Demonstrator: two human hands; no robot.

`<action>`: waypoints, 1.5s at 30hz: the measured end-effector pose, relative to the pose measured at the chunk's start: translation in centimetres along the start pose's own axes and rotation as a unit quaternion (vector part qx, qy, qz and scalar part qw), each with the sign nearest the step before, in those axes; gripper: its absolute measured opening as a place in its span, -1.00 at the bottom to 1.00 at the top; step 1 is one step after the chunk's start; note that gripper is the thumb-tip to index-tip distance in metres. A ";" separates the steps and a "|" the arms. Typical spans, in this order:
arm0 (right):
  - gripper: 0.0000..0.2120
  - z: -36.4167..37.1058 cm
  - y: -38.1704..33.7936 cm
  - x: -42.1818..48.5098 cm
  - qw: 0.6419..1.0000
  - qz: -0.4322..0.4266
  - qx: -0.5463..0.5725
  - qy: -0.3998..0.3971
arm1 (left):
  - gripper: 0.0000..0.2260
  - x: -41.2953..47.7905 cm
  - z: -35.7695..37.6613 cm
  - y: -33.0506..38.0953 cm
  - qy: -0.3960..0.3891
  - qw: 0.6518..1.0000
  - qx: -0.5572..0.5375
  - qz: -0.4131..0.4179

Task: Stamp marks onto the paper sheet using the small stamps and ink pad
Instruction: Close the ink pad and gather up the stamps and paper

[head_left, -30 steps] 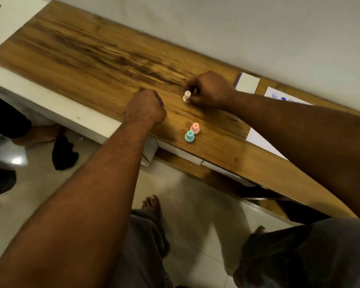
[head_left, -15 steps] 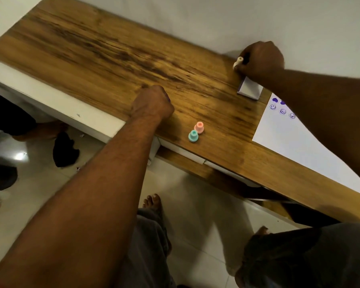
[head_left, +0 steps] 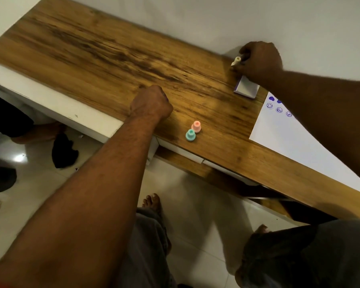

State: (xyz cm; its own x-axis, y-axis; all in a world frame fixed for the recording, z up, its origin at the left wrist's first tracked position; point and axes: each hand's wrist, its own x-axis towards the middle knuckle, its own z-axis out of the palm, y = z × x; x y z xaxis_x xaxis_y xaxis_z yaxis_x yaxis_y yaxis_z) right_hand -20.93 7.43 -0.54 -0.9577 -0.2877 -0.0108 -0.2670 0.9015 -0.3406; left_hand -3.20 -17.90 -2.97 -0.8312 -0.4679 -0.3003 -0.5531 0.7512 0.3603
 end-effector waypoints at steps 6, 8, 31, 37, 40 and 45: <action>-0.51 -0.6 -1.5 -3.8 0.984 -0.155 0.075 0.044 | -0.71 -0.2 0.1 0.0 0.015 1.000 0.011 0.008; -0.49 -0.3 -2.5 -6.0 0.960 -0.269 0.075 -0.037 | -0.70 -0.2 0.0 -0.1 0.015 1.000 0.009 0.010; -0.67 2.9 -6.1 -6.9 0.922 -0.350 -0.056 -0.157 | -0.71 -0.4 1.0 0.8 0.021 1.000 -0.012 0.015; -0.59 1.7 -3.8 -2.7 0.983 -0.150 -0.077 -0.067 | -0.72 -0.4 1.0 0.7 0.020 1.000 -0.016 0.015; -0.60 1.3 -2.2 -1.7 0.993 -0.077 -0.083 -0.035 | -0.71 -0.3 1.0 0.8 0.019 1.000 -0.012 0.015; -0.63 1.1 -0.7 -1.6 0.996 -0.032 -0.077 -0.015 | -0.72 -0.3 1.2 1.1 0.017 1.000 -0.013 0.016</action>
State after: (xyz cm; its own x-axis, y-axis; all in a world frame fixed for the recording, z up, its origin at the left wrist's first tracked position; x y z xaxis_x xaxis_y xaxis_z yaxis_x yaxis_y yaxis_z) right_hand -19.03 6.87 -1.32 -0.9351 -0.3538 -0.0223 -0.3432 0.9192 -0.1931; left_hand -3.51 -16.37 -3.56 -0.8492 -0.4603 -0.2589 -0.5279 0.7536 0.3917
